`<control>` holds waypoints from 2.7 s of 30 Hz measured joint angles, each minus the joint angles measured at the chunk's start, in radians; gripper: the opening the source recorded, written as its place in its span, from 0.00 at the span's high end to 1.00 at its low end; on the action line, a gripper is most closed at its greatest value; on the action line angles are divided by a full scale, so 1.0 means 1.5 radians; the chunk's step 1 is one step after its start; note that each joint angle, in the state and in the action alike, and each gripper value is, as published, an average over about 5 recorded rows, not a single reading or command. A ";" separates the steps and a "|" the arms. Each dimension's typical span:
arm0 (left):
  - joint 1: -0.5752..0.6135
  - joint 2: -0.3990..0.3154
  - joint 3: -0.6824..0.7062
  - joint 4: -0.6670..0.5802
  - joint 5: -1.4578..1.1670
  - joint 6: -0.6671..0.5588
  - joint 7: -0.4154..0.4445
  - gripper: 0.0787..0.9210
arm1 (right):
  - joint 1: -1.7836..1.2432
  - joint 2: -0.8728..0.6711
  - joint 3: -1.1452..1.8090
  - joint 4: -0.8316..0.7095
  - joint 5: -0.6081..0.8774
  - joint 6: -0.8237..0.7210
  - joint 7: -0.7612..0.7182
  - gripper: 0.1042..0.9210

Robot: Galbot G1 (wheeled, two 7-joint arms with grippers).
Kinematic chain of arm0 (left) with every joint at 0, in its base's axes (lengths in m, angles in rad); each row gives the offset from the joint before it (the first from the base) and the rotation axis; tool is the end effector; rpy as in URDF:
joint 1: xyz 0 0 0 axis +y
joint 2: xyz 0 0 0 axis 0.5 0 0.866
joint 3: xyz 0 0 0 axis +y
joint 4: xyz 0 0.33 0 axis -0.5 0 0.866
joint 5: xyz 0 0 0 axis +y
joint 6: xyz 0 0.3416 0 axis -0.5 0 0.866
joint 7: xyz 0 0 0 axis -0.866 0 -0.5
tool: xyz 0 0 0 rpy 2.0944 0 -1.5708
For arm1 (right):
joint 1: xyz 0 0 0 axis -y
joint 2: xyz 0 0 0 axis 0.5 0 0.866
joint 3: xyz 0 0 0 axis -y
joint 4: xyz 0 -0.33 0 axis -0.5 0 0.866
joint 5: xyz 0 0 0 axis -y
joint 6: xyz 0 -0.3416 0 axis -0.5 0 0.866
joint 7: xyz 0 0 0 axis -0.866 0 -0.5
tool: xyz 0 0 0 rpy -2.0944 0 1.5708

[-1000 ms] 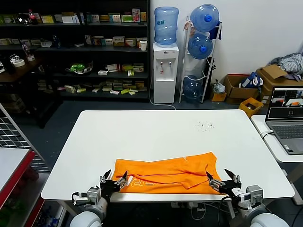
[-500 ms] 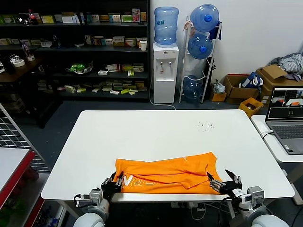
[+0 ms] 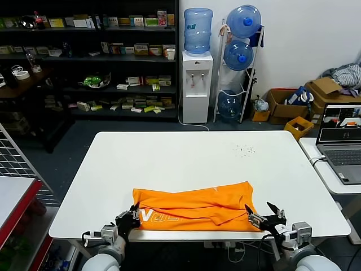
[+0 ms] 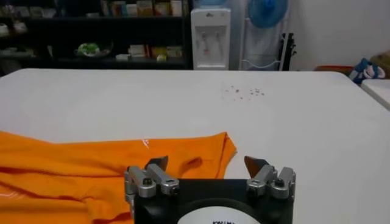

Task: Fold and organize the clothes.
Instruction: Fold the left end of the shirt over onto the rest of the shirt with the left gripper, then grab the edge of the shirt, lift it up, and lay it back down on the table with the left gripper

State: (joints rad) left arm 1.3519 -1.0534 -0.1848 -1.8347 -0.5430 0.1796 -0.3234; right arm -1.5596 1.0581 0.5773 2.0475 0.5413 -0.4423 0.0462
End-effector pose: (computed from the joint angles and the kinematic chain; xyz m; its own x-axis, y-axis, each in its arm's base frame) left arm 0.2176 0.0239 -0.3447 -0.9044 0.1049 0.4135 0.0932 0.9945 -0.0483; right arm 0.1940 -0.0992 -0.2732 -0.8605 -0.1445 0.4885 -0.1393 0.9891 0.0471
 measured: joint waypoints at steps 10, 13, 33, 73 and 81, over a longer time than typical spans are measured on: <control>0.058 0.134 -0.121 -0.008 -0.075 0.002 0.009 0.97 | 0.024 0.002 -0.017 -0.012 -0.001 0.003 0.002 0.12; 0.074 0.186 -0.163 0.009 -0.096 0.000 0.014 0.97 | 0.032 0.005 -0.023 -0.016 -0.002 0.003 0.003 0.12; -0.013 0.201 -0.069 -0.063 -0.208 0.093 -0.072 0.97 | 0.017 0.033 -0.011 -0.017 -0.032 0.001 0.012 0.12; -0.182 0.027 0.138 -0.113 -0.283 0.169 -0.172 0.40 | -0.007 0.051 0.002 -0.013 -0.043 -0.009 0.018 0.12; -0.118 0.113 0.031 -0.081 -0.286 0.151 -0.111 0.15 | -0.003 0.049 -0.006 -0.014 -0.041 -0.009 0.017 0.12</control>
State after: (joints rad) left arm 1.1752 -0.8833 -0.1379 -1.9560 -0.9727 0.4060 -0.4901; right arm -1.5634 1.1313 0.5678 2.0257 0.4797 -0.4554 0.0717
